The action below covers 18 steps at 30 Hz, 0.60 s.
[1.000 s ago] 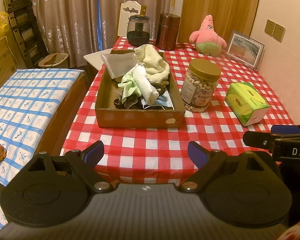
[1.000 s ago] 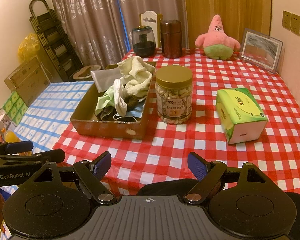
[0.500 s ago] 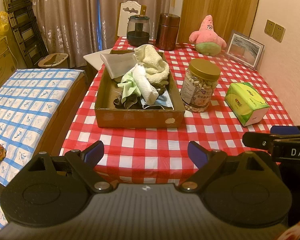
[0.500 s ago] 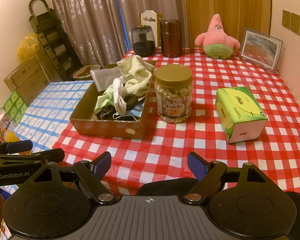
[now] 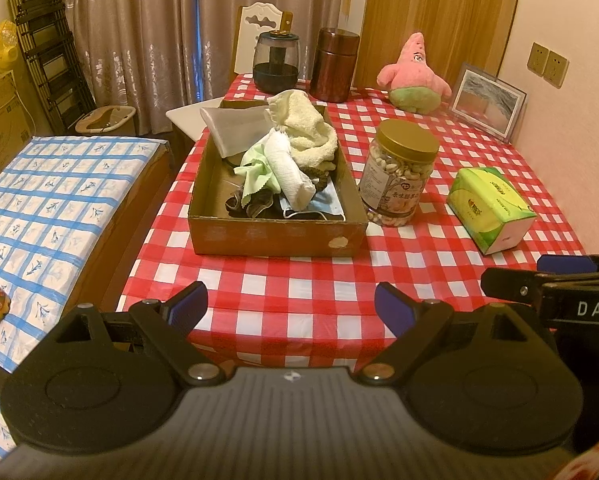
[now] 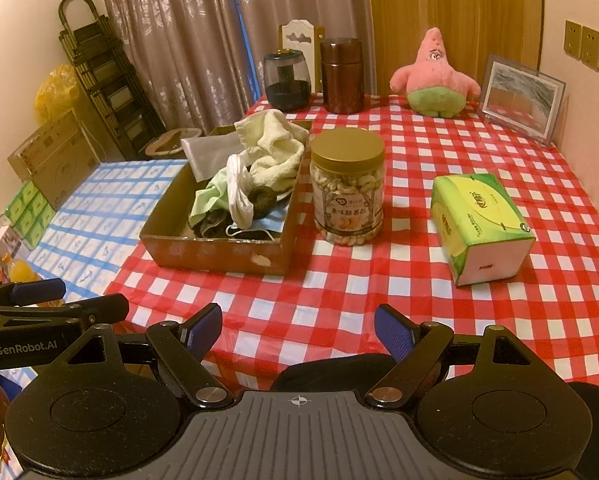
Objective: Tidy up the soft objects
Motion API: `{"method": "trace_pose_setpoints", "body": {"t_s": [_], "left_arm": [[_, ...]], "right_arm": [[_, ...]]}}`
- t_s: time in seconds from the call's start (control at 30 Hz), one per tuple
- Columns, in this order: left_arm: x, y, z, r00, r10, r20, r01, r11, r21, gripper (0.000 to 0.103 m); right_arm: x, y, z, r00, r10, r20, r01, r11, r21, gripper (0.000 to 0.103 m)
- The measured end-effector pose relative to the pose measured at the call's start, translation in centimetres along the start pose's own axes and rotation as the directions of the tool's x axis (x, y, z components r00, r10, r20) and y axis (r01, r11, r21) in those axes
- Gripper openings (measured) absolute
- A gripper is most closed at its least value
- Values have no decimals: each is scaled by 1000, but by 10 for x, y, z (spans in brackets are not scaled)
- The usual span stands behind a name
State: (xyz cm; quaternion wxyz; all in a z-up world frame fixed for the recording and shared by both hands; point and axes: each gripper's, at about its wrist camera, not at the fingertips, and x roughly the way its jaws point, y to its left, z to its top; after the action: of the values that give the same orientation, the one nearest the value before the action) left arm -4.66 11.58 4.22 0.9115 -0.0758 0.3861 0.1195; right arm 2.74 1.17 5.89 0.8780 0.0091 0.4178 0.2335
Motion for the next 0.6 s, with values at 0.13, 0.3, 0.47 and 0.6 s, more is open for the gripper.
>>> {"method": "trace_pose_setpoints", "body": {"t_s": [0.13, 0.3, 0.47, 0.6], "left_arm": [[0, 0, 0, 1000, -1, -1, 1, 1000, -1, 89], [0, 0, 0, 1000, -3, -1, 3, 1000, 0, 89], [0, -2, 1, 1000, -2, -1, 2, 1000, 0, 89], [0, -2, 1, 1000, -2, 0, 2, 1000, 1, 89]], "right_arm": [[0, 0, 0, 1000, 0, 0, 0, 1000, 0, 83], [0, 0, 0, 1000, 0, 0, 0, 1000, 0, 83], [0, 0, -1, 1000, 0, 0, 0, 1000, -1, 83], [0, 0, -1, 1000, 0, -1, 0, 1000, -1, 83]]}}
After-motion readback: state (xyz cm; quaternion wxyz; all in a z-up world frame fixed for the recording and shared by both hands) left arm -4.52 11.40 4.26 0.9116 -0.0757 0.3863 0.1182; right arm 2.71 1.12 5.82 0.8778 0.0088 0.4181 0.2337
